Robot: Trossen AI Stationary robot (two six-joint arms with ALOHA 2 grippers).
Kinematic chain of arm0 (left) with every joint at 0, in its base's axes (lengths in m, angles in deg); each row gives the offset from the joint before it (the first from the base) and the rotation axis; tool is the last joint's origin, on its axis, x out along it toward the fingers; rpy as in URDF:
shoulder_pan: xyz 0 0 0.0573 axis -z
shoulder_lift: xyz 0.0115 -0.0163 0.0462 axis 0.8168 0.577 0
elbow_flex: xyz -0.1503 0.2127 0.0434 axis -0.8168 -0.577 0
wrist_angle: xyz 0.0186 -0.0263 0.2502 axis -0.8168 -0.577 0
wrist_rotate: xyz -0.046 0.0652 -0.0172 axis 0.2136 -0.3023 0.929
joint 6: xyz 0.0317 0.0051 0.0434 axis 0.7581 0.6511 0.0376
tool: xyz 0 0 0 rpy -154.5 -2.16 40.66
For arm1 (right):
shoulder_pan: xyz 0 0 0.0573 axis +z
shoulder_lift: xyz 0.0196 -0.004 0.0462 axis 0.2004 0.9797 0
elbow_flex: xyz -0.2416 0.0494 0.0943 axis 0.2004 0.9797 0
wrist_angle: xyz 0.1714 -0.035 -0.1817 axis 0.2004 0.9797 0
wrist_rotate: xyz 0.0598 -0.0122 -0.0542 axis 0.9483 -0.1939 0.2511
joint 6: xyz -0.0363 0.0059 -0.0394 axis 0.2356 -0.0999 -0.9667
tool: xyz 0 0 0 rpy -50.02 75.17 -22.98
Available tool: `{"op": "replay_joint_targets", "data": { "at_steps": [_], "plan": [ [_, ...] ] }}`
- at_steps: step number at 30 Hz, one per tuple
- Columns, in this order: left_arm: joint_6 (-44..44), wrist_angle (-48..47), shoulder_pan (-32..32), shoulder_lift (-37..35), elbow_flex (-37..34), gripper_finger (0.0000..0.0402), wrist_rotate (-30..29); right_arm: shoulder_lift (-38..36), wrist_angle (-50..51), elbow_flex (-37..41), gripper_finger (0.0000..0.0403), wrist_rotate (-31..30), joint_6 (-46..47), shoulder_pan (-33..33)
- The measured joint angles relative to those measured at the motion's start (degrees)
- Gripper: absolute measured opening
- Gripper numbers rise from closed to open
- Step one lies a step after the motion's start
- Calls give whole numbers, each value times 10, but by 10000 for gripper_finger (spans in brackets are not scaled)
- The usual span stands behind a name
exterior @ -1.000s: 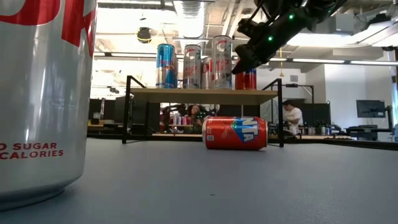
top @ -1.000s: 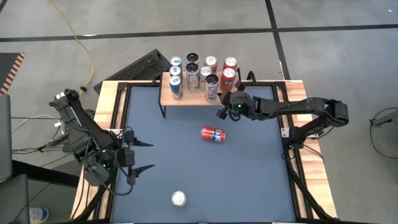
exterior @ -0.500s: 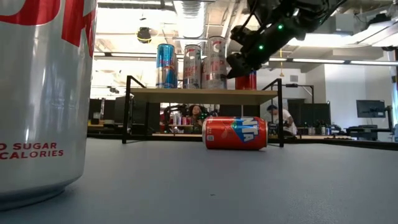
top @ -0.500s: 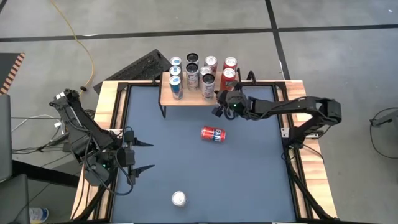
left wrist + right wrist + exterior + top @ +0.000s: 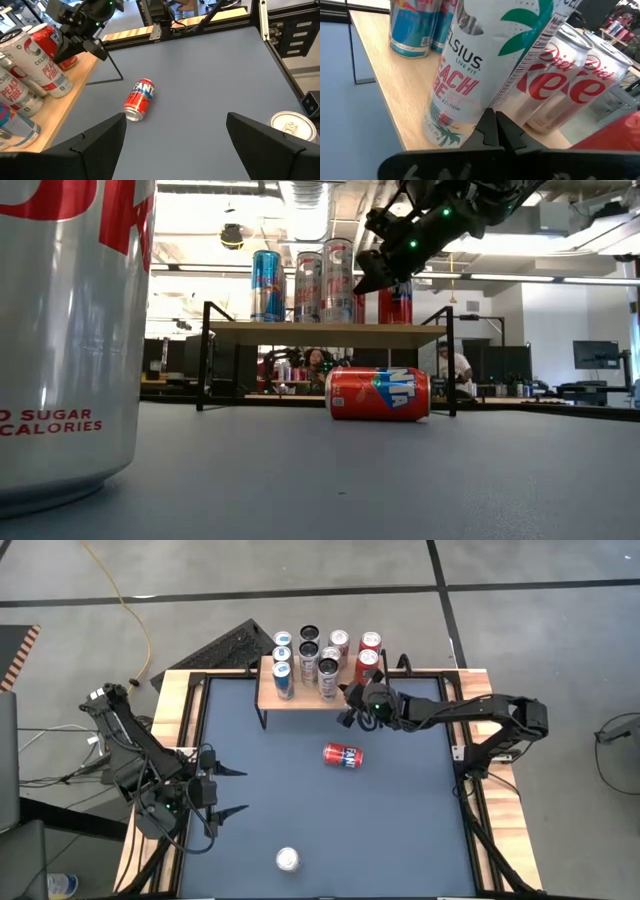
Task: Place canned beverage on shelf
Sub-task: Put the pink soda can on the shelf aligned with the other pink soda can
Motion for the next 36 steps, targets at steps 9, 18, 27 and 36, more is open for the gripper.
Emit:
{"op": "replay_joint_targets", "data": {
  "at_steps": [9,18,27,36],
  "plan": [
    [2,0,0,0,0,334,-3,0,-21,0,0,30,2,-4],
    [2,0,0,0,0,334,-3,0,-31,0,0,-11,5,-3],
    [2,0,0,0,0,334,-3,0,-78,0,0,18,-9,-15],
    [2,0,0,0,0,334,-8,0,-98,0,0,62,-9,-40]
  ]
}}
